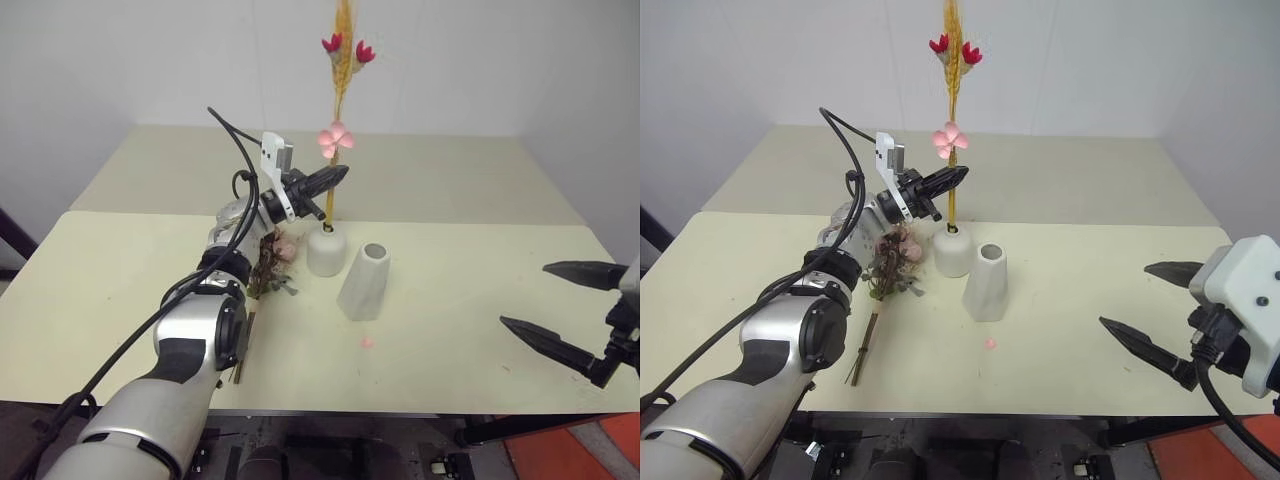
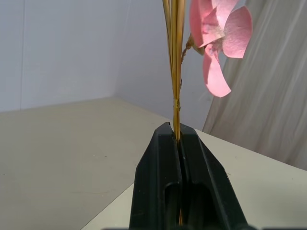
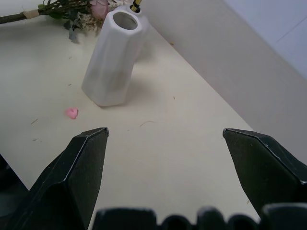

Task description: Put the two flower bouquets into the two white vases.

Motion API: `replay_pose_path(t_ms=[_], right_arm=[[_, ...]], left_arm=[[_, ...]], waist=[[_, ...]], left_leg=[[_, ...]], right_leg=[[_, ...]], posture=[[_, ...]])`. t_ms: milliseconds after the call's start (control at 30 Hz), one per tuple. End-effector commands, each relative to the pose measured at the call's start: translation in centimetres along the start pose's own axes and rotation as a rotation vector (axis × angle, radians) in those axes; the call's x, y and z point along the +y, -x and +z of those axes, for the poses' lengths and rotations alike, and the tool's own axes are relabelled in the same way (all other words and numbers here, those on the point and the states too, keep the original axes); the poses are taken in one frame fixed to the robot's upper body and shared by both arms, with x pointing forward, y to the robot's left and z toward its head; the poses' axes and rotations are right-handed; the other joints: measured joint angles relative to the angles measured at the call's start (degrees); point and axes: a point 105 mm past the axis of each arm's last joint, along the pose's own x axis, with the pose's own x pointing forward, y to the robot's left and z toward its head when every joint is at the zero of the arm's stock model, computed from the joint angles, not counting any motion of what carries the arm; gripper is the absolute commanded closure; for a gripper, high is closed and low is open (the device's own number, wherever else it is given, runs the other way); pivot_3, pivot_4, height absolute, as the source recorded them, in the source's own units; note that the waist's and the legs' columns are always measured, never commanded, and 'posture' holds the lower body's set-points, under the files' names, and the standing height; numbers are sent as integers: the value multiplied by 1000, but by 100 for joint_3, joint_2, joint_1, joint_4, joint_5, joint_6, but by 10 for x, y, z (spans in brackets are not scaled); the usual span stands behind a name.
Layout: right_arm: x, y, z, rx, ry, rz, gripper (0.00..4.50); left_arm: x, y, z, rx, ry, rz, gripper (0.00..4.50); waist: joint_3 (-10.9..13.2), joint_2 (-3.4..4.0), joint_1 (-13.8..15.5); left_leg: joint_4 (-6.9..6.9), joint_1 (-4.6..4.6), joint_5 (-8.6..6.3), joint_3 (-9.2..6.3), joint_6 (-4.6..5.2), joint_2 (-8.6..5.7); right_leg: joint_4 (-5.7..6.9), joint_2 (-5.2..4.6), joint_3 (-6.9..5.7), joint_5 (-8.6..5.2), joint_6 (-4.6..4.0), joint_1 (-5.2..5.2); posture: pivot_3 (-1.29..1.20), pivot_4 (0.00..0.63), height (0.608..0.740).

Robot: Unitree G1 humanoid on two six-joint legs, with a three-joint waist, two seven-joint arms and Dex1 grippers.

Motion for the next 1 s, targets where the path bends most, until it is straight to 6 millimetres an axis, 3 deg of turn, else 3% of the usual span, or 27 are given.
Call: replay_pose_path(t_ms=[33,333,667,1000], right_arm=[[-6,1,4,-17,28,-29,0],[-4,3,1,-1,29,-38,0],[-5,2,1,-7,33,-50,0],[-5,0,2,-14,38,-51,0]], left_arm=[[-3,-4,9,-35,-17,-11,4472],[-6,-4,4,-10,-24,-40,4472],[2,0,4,-19,-9,19,4472],[-7,-2,-12,32,-69,-34,4472]], waist=[[0,0,0],[0,0,0],[0,0,1],[0,0,0]], left_leg=[[0,0,0,0,0,0],[0,0,0,0,0,0],[0,0,0,0,0,0],[0,0,0,0,0,0]], right_leg=[[0,0,0,0,0,0],[0,0,0,0,0,0],[1,0,0,0,0,0],[0,0,0,0,0,1]], posture=[[0,150,740],[0,150,740],[0,150,740],[0,150,740]])
